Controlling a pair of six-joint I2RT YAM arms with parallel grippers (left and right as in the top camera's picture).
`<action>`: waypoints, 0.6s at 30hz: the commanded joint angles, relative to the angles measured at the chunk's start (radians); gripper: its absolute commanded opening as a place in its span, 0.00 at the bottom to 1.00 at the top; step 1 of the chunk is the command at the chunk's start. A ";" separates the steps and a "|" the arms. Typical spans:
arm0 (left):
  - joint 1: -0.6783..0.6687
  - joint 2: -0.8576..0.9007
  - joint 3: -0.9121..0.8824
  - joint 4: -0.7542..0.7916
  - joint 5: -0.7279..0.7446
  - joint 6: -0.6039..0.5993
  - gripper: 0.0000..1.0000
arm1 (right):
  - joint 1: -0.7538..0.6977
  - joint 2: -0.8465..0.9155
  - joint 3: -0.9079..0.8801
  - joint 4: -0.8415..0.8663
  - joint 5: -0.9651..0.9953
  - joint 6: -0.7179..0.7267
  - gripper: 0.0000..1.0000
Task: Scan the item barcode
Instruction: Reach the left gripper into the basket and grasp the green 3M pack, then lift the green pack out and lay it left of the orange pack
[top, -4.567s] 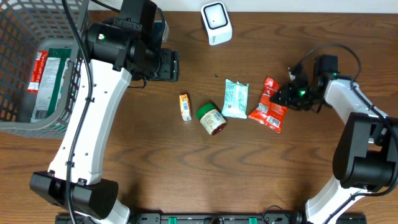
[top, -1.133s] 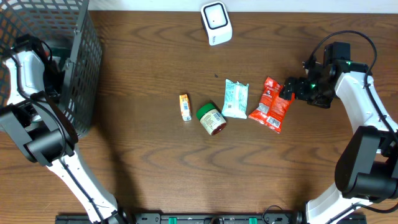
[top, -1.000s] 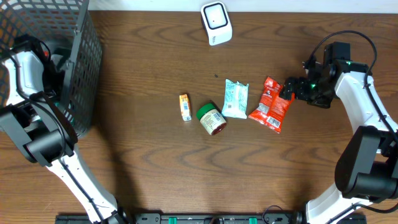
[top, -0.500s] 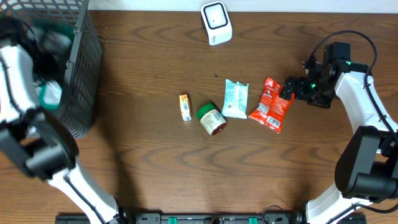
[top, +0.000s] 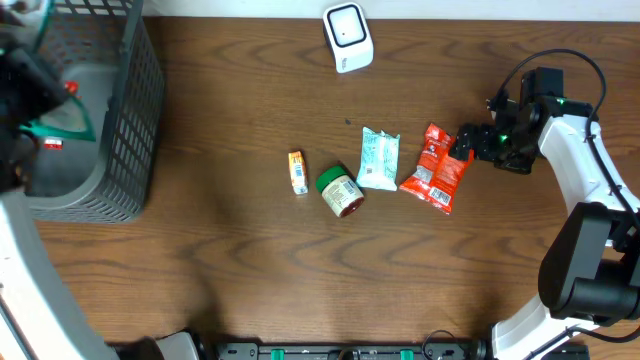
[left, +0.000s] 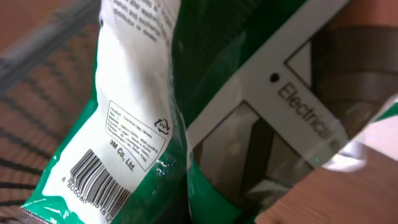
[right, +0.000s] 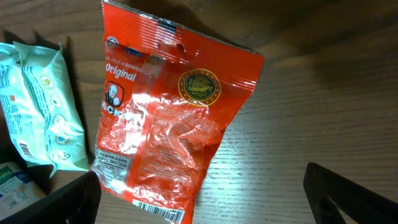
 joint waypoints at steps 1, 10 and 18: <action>-0.078 -0.040 0.000 -0.059 0.128 -0.095 0.07 | -0.002 -0.008 0.009 -0.001 0.004 -0.004 0.99; -0.397 -0.025 -0.165 -0.167 -0.032 -0.257 0.07 | -0.002 -0.008 0.009 -0.001 0.004 -0.004 0.99; -0.510 0.033 -0.475 -0.043 -0.090 -0.460 0.07 | -0.002 -0.008 0.009 -0.001 0.004 -0.004 0.99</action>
